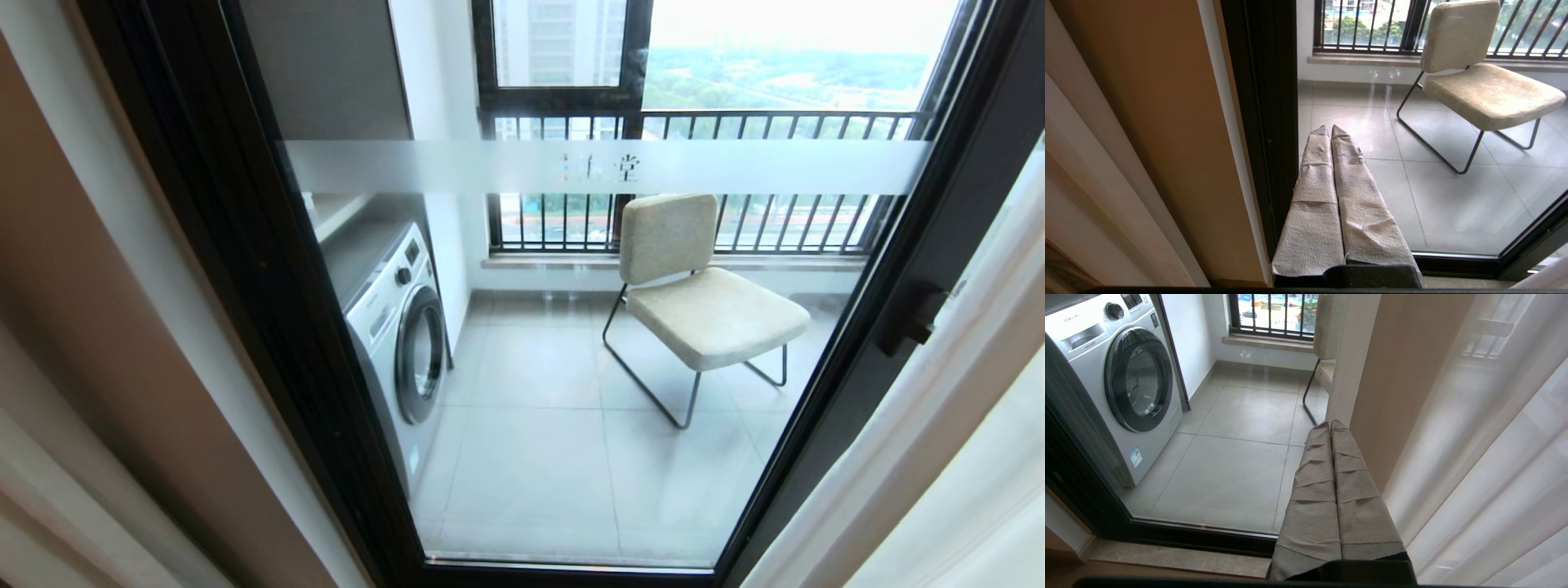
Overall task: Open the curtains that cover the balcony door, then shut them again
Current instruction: Close the inner curtains on both sides
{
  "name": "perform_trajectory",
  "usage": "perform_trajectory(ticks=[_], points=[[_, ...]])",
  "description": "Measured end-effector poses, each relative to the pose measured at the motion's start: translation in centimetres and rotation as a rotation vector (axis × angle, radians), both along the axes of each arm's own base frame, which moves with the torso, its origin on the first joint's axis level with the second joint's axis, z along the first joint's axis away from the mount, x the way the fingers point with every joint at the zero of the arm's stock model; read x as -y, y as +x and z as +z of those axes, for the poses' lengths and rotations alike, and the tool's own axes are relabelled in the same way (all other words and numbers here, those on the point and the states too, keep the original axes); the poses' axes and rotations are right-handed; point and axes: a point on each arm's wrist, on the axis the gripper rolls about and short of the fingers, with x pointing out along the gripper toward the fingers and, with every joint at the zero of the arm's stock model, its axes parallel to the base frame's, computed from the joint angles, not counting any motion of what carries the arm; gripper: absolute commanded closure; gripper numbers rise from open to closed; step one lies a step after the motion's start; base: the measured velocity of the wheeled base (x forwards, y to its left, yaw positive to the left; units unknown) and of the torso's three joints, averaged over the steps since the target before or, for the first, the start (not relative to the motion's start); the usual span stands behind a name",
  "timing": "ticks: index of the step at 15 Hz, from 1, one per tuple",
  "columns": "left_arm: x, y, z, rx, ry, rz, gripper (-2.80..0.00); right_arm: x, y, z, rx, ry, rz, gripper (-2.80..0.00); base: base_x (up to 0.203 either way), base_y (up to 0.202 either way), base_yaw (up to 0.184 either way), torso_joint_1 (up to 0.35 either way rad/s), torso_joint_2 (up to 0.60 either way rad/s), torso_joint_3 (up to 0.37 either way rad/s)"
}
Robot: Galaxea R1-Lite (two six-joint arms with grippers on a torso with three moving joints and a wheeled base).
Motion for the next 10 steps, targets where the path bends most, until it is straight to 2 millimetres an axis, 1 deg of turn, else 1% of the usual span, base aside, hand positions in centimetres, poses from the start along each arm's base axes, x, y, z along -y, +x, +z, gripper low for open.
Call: perform_trajectory(ticks=[2,10], points=[[0.00,0.00,0.00,0.000,0.000,0.000,0.00,0.00,0.00,-0.01,-0.001,0.001,0.000,0.00,-0.001,0.148,-0.004,0.005,0.00,0.002],[0.00,0.00,0.00,0.000,0.000,0.001,0.00,0.00,0.00,-0.01,-0.001,0.001,0.000,0.00,0.000,0.185,0.001,0.002,0.00,0.000]])
